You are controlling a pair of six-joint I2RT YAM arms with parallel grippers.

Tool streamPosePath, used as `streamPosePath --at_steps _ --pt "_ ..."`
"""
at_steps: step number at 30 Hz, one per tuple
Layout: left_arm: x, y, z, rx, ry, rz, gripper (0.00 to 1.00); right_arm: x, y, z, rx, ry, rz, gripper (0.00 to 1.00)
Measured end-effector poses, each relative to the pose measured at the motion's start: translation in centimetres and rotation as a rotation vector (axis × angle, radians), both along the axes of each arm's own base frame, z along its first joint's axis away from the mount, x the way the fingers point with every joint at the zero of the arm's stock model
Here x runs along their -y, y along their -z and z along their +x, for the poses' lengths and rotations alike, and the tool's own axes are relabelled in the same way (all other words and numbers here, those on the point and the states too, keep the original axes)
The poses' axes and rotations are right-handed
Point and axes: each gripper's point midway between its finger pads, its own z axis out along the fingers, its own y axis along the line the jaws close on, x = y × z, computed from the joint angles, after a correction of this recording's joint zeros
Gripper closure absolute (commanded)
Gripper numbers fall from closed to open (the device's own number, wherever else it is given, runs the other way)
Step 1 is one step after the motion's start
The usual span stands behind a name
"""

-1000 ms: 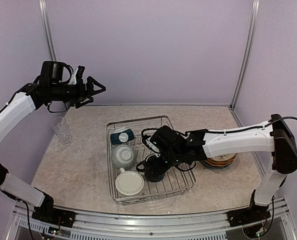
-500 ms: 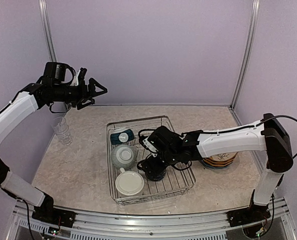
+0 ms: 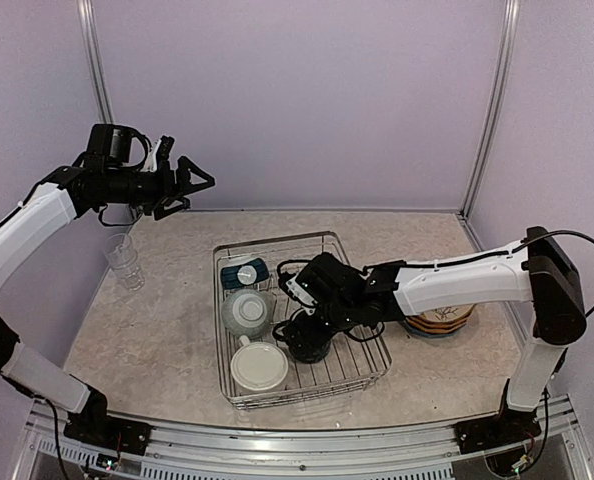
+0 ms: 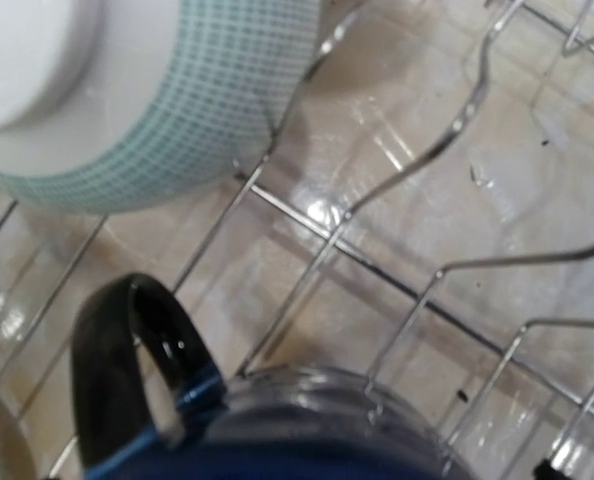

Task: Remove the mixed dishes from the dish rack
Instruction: Grab the cup from the dish rack.

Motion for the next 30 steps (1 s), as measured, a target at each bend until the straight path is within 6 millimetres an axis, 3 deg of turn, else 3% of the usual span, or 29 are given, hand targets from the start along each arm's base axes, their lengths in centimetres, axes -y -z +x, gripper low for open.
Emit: streamPosePath --at_steps 4,17,24,30 --pt "0.0 0.0 -0.1 -0.002 0.005 -0.004 0.01 0.4 0.5 -0.2 -0.007 0.002 -0.010 0.05" --pt "-0.1 0.0 0.0 -0.004 0.001 -0.003 0.01 0.1 0.4 -0.4 -0.013 -0.012 0.002 0.49" --pt "0.0 0.0 -0.1 -0.007 0.008 -0.007 0.01 0.4 0.2 -0.4 -0.013 0.011 0.031 0.81" --pt "0.1 0.4 0.0 -0.017 0.014 -0.008 0.01 1.0 -1.6 0.1 0.028 0.064 0.077 1.00"
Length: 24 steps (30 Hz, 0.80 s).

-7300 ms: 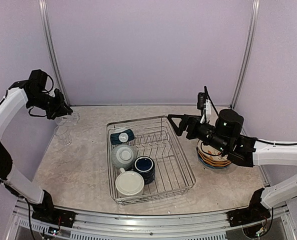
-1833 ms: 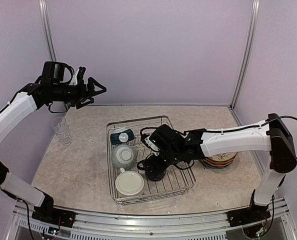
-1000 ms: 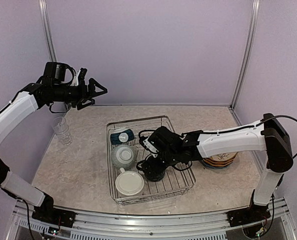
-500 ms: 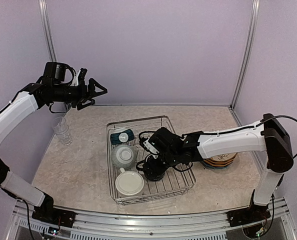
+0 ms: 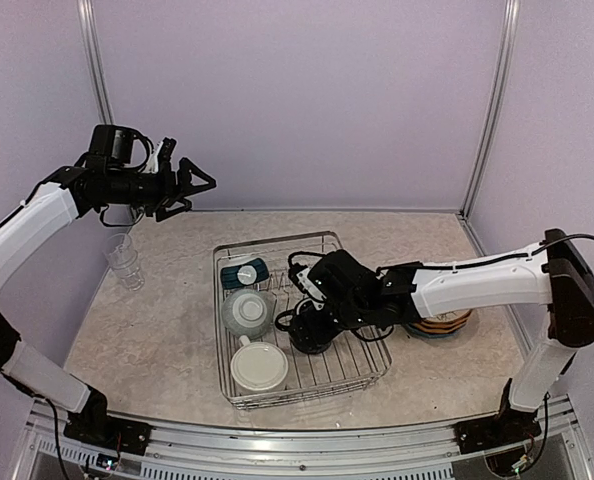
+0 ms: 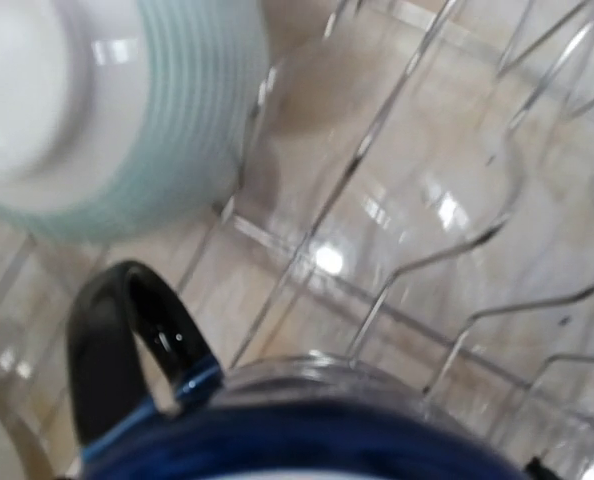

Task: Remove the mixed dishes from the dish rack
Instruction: Grab the cup from the dish rack.

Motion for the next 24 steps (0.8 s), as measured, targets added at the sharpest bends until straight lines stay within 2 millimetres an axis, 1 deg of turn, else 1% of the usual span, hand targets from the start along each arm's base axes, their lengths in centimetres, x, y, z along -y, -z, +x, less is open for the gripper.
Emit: streamPosePath --at_steps 5,7,10,13,16,19,20,22,24 --pt "0.1 0.0 0.0 -0.004 0.006 -0.004 0.01 0.0 -4.2 0.5 0.062 0.025 0.115 1.00" --pt "0.2 0.1 -0.1 -0.010 0.013 -0.010 0.01 0.0 -6.1 0.7 0.087 0.034 0.182 1.00" --pt "0.4 0.3 -0.1 -0.020 0.024 -0.017 0.02 0.3 -8.3 1.0 0.116 0.051 0.289 1.00" --pt "0.9 0.2 -0.3 -0.031 0.045 -0.040 0.03 1.1 -9.5 1.1 0.128 0.064 0.404 1.00" --pt "1.5 0.0 -0.4 -0.039 0.074 -0.070 0.04 1.9 -10.2 1.0 0.117 0.072 0.523 1.00" --pt "2.6 -0.3 -0.6 -0.062 0.119 -0.126 0.06 2.1 -11.4 1.5 0.104 0.081 0.626 1.00" --pt "3.1 -0.5 -0.7 -0.074 0.139 -0.153 0.07 2.0 -12.0 1.7 0.102 0.079 0.666 1.00" --pt "4.1 -0.7 -0.9 -0.098 0.172 -0.196 0.08 2.0 -13.9 2.0 0.104 0.075 0.751 1.00" --pt "5.6 -0.8 -1.5 -0.130 0.217 -0.236 0.09 2.2 -15.9 2.3 0.110 0.071 0.838 1.00"
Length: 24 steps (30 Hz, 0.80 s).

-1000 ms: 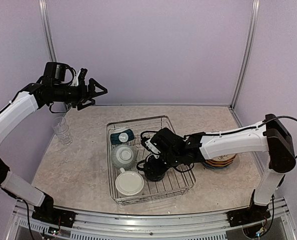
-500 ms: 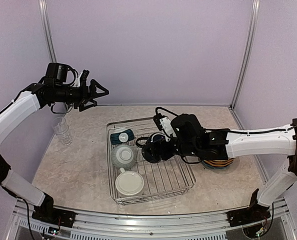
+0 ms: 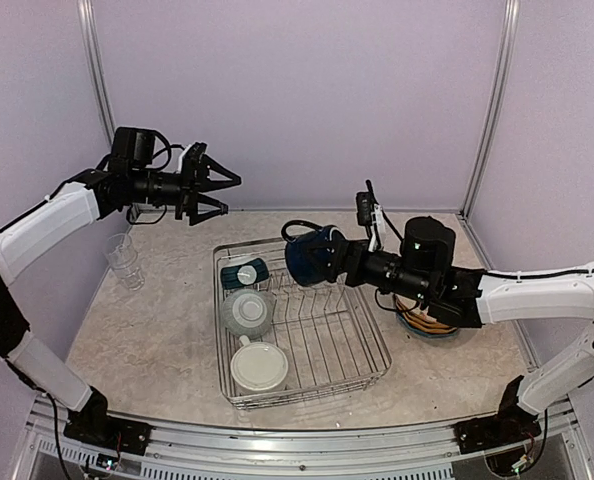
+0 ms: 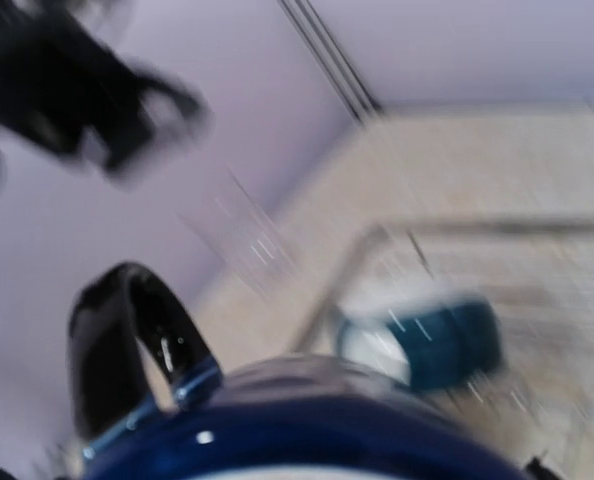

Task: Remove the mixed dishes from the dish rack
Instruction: Grab the cup from the dish rack, then pass from the right arm to the left

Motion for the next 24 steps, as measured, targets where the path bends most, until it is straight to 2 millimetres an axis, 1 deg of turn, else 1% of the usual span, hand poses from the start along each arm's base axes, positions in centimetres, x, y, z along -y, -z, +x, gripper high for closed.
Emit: streamPosePath --at_steps 1,2,3,4,7,11,13,14,16,19,21,24 --pt "0.6 -0.1 -0.4 -0.011 0.021 -0.012 0.10 0.1 -0.9 0.1 0.006 -0.003 0.036 1.00" --pt "1.5 -0.1 -0.9 -0.024 0.047 -0.025 0.11 0.2 -2.2 0.0 0.018 -0.009 0.087 1.00" --pt "2.2 -0.1 -1.5 -0.032 0.075 -0.035 0.11 0.2 -3.0 0.0 0.025 -0.016 0.119 1.00" --pt "3.2 -0.3 -2.3 -0.038 0.107 -0.046 0.11 0.3 -4.3 -0.2 0.040 -0.027 0.171 1.00" --pt "5.1 -0.4 -4.3 -0.039 0.169 -0.072 0.11 0.6 -6.4 -0.8 0.064 -0.053 0.271 1.00" --pt "7.0 0.1 -7.5 -0.033 0.235 -0.115 0.12 0.9 -8.0 -1.6 0.084 -0.085 0.360 1.00" --pt "8.1 -0.2 -9.1 -0.008 0.271 -0.132 0.13 1.0 -8.6 -1.9 0.090 -0.103 0.389 1.00" --pt "8.6 -0.6 -9.8 0.010 0.284 -0.140 0.15 1.0 -8.9 -2.1 0.095 -0.112 0.401 1.00" --pt "9.4 -1.5 -10.9 0.046 0.313 -0.161 0.23 1.0 -9.5 -2.4 0.107 -0.130 0.424 1.00" --pt "10.4 -2.9 -11.9 0.086 0.350 -0.202 0.30 1.1 -10.2 -2.8 0.118 -0.149 0.450 1.00" --pt "10.9 -3.5 -12.3 0.102 0.369 -0.221 0.34 1.2 -10.7 -3.0 0.127 -0.156 0.467 1.00" --pt "12.2 -4.4 -13.2 0.122 0.411 -0.246 0.42 1.5 -11.5 -3.2 0.146 -0.163 0.498 1.00"
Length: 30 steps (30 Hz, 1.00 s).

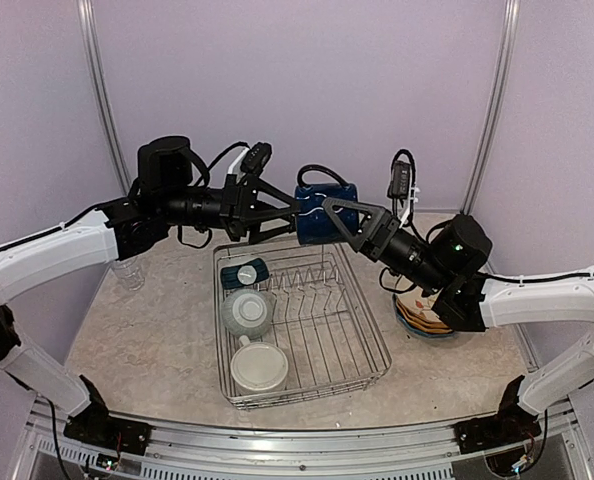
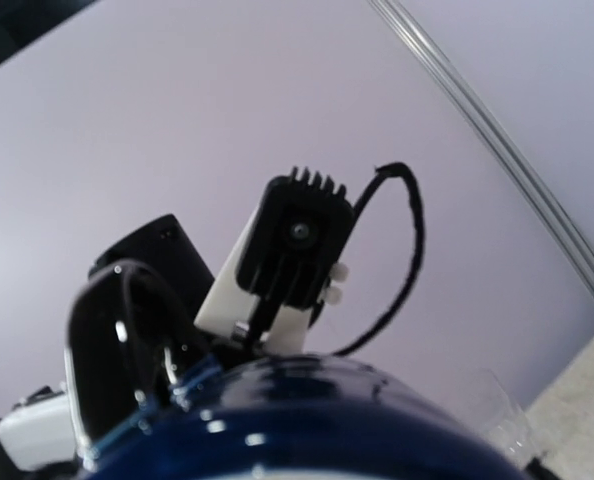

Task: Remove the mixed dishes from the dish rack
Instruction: Pass from the right arm to the left

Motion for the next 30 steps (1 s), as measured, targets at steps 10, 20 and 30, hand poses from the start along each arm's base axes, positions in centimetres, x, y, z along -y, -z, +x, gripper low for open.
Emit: streamPosePath --at_steps 10,20,30 --pt "2.6 -1.6 -1.4 0.038 0.082 -0.059 0.74 0.0 -0.6 -0.4 0.006 -0.031 0.051 1.00" --pt "3.6 -1.9 -1.8 0.040 0.123 -0.073 0.94 0.1 -0.3 -0.4 0.000 -0.039 0.078 1.00" --pt "3.6 -2.4 -1.9 0.101 0.122 -0.097 1.00 0.2 -0.2 -0.3 -0.046 -0.058 0.101 0.61"
